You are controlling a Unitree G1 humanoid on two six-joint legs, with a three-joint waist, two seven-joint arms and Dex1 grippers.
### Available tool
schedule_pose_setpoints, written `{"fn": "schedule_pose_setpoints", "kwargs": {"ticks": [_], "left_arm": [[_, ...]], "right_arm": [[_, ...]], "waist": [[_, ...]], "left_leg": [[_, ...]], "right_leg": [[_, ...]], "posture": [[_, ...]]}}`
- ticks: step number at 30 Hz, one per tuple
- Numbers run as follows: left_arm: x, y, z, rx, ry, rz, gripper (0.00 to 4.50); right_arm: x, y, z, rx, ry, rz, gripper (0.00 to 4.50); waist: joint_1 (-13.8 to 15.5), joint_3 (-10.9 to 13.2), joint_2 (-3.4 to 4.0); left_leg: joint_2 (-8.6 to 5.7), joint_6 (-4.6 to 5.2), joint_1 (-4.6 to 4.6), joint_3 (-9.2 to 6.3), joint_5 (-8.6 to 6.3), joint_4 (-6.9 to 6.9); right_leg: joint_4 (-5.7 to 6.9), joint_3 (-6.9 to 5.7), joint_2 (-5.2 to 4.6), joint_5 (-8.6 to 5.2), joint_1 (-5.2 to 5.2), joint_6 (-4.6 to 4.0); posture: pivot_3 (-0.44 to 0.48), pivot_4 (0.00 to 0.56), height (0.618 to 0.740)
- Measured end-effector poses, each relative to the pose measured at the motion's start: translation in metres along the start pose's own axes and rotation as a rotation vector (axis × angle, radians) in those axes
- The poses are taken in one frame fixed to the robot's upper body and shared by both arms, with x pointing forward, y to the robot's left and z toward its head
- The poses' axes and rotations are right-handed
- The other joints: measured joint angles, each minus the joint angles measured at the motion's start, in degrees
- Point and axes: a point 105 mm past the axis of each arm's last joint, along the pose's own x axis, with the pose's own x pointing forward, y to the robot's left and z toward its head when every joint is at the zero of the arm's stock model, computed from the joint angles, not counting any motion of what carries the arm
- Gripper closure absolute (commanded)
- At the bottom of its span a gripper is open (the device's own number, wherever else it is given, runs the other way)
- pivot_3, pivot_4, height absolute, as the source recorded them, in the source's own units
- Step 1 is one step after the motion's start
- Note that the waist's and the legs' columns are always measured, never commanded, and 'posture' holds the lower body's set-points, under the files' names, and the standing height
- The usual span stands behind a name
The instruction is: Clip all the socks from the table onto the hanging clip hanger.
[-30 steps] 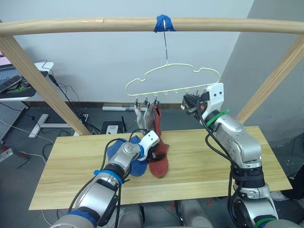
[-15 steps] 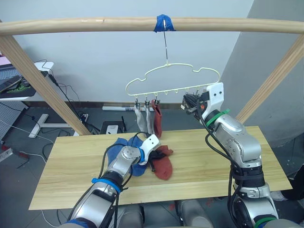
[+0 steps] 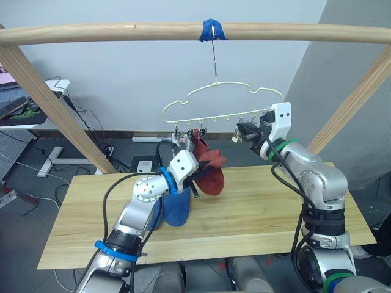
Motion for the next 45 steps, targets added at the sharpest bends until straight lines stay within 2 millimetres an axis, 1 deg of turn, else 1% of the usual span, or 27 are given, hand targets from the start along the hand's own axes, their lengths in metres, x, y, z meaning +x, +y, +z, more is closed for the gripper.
{"fn": "schedule_pose_setpoints", "kwargs": {"ticks": [2, 5, 10, 14, 18, 29, 34, 45], "left_arm": [[-0.002, -0.003, 0.009, 0.04, -0.044, 0.021, 4.48], [-0.003, -0.005, 0.007, 0.05, -0.045, 0.038, 4.48], [0.002, -0.009, 0.011, 0.042, -0.07, 0.043, 4.48], [0.002, -0.009, 0.011, 0.038, -0.071, 0.044, 4.48], [0.002, -0.008, 0.012, 0.018, -0.08, 0.047, 4.48], [0.002, -0.008, 0.015, -0.033, -0.111, 0.054, 4.48], [0.001, -0.02, 0.011, -0.07, -0.109, 0.022, 4.48], [0.007, -0.016, 0.016, -0.07, -0.131, 0.027, 4.48]], "right_arm": [[0.001, 0.006, -0.002, 0.06, 0.024, 0.008, 4.5], [0.0, 0.009, -0.005, 0.094, 0.053, 0.016, 4.5], [-0.001, 0.01, -0.005, 0.135, 0.062, 0.02, 4.5], [-0.001, 0.011, -0.001, 0.24, 0.059, 0.026, 4.5], [-0.001, 0.013, -0.003, 0.296, 0.072, 0.031, 4.5], [-0.002, 0.014, 0.0, 0.347, 0.076, 0.03, 4.5], [-0.003, 0.011, 0.002, 0.376, 0.064, 0.012, 4.5], [-0.002, 0.015, 0.001, 0.402, 0.08, 0.038, 4.5]], "waist": [[0.02, 0.0, 0.0], [0.05, 0.0, 0.0], [-0.05, 0.0, 0.01], [-0.14, -0.01, 0.01], [-0.13, -0.01, 0.02], [-0.19, -0.01, 0.02], [-0.2, -0.01, 0.03], [-0.24, -0.01, 0.03]], "left_leg": [[0.0, 0.0, 0.0, 0.0, 0.0, 0.01], [-0.02, 0.0, -0.02, 0.01, 0.0, 0.04], [-0.01, 0.0, -0.01, 0.03, 0.0, 0.02], [0.0, 0.01, -0.02, 0.02, 0.0, 0.01], [0.0, 0.01, -0.03, 0.03, 0.0, 0.02], [0.0, 0.01, -0.03, 0.03, 0.0, 0.01], [0.0, 0.01, -0.05, 0.02, 0.0, 0.0], [0.0, 0.02, -0.06, 0.03, 0.0, 0.0]], "right_leg": [[0.02, 0.0, 0.0, 0.0, 0.0, 0.0], [0.01, 0.0, 0.0, 0.0, 0.0, 0.0], [0.0, 0.0, 0.01, 0.0, 0.0, 0.0], [0.03, 0.0, 0.02, 0.0, -0.02, 0.0], [0.01, 0.0, 0.02, 0.0, -0.02, 0.0], [0.0, 0.0, 0.02, 0.0, -0.02, 0.0], [0.0, 0.0, 0.02, -0.01, -0.04, -0.01], [-0.02, 0.0, 0.02, -0.01, -0.04, -0.02]], "posture": [[-0.147, 0.144, 0.74], [-0.142, 0.143, 0.74], [-0.138, 0.138, 0.74], [-0.14, 0.135, 0.74], [-0.143, 0.132, 0.74], [-0.147, 0.137, 0.74], [-0.148, 0.139, 0.74], [-0.154, 0.145, 0.74]]}}
